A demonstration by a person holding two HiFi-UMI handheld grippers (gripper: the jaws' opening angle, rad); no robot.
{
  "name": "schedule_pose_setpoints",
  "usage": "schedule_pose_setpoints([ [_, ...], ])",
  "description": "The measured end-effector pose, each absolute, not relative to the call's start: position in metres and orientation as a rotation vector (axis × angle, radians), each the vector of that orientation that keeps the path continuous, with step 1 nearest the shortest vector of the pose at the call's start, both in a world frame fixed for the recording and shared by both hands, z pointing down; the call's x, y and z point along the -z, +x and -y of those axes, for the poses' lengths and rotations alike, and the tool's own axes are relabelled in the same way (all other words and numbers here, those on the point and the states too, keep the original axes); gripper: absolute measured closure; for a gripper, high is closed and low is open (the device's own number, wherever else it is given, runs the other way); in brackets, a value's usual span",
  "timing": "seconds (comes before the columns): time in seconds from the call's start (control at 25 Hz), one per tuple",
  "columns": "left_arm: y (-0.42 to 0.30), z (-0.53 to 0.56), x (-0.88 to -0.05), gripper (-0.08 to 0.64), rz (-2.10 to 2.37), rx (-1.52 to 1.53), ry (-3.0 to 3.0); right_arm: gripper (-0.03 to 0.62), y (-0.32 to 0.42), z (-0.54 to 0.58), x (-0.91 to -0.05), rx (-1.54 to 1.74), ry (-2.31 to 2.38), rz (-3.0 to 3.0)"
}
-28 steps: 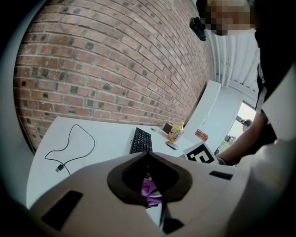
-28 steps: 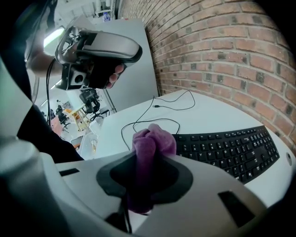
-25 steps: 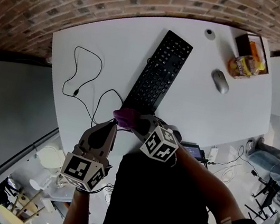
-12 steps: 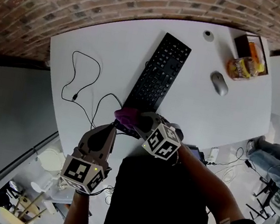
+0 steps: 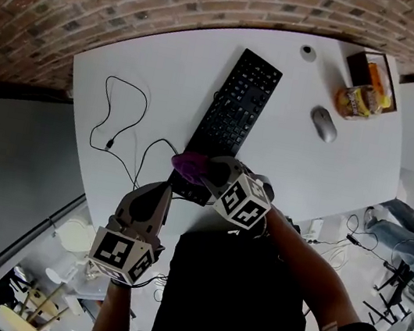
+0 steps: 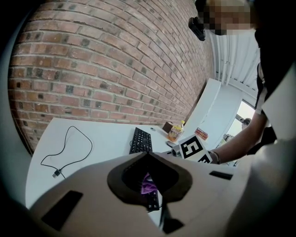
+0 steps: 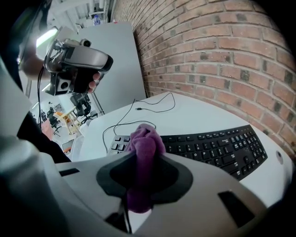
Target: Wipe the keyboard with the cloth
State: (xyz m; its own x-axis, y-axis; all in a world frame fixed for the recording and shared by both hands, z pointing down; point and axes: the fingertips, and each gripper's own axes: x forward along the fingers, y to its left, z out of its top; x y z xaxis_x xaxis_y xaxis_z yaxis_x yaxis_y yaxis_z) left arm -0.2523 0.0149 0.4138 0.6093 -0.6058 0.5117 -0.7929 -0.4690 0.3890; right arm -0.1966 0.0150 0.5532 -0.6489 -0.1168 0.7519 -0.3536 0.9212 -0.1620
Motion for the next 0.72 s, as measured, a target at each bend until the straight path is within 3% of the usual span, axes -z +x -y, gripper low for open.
schedule_pose_setpoints([
  [0.72,-0.240,-0.003,-0.417,0.546,1.065,-0.444,2.235,0.494,-0.174,0.024,-0.554,-0.344,0.415,2.252],
])
